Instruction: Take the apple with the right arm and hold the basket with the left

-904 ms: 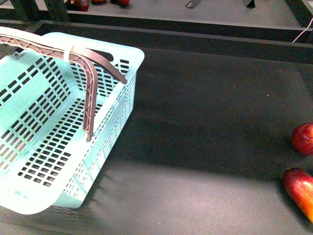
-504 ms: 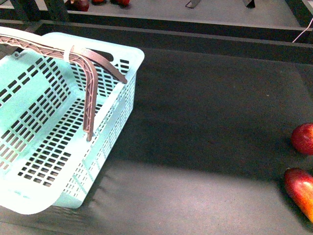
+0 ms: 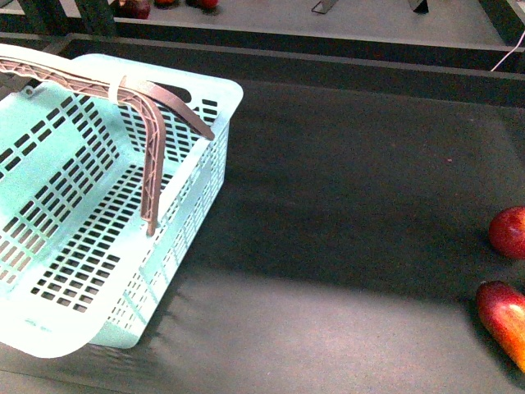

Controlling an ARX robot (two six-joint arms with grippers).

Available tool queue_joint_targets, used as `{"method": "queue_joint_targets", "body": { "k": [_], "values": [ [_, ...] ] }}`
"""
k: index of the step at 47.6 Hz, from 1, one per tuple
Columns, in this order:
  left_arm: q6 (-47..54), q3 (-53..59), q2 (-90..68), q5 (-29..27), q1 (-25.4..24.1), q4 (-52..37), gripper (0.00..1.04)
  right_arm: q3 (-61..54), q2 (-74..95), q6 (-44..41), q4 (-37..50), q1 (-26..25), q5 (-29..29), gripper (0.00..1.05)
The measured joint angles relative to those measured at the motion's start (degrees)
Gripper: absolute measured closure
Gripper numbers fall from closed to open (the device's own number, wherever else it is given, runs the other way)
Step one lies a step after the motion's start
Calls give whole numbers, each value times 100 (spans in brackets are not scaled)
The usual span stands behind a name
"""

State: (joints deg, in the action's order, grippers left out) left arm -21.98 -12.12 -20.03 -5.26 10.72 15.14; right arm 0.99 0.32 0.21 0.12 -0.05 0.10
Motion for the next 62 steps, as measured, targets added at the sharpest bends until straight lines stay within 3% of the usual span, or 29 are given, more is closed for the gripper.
{"method": "queue_joint_targets", "body": {
  "k": [8, 15, 23, 35, 62],
  "values": [
    [-1294, -560, -1460, 625, 22, -1021, 7, 0, 0, 0, 0, 0, 2, 9],
    [-2673, -1414, -3936, 986, -162, -2155, 7, 0, 0, 0, 0, 0, 2, 9],
    [-3641, -2284, -5836, 975, -387, -2844, 7, 0, 0, 0, 0, 0, 0, 9],
    [-4579, -3259, -7556, 1021, -575, -2931, 7, 0, 0, 0, 0, 0, 0, 9],
    [-4881, -4291, -8518, 970, -546, -2667, 9, 0, 0, 0, 0, 0, 0, 9]
  ]
}}
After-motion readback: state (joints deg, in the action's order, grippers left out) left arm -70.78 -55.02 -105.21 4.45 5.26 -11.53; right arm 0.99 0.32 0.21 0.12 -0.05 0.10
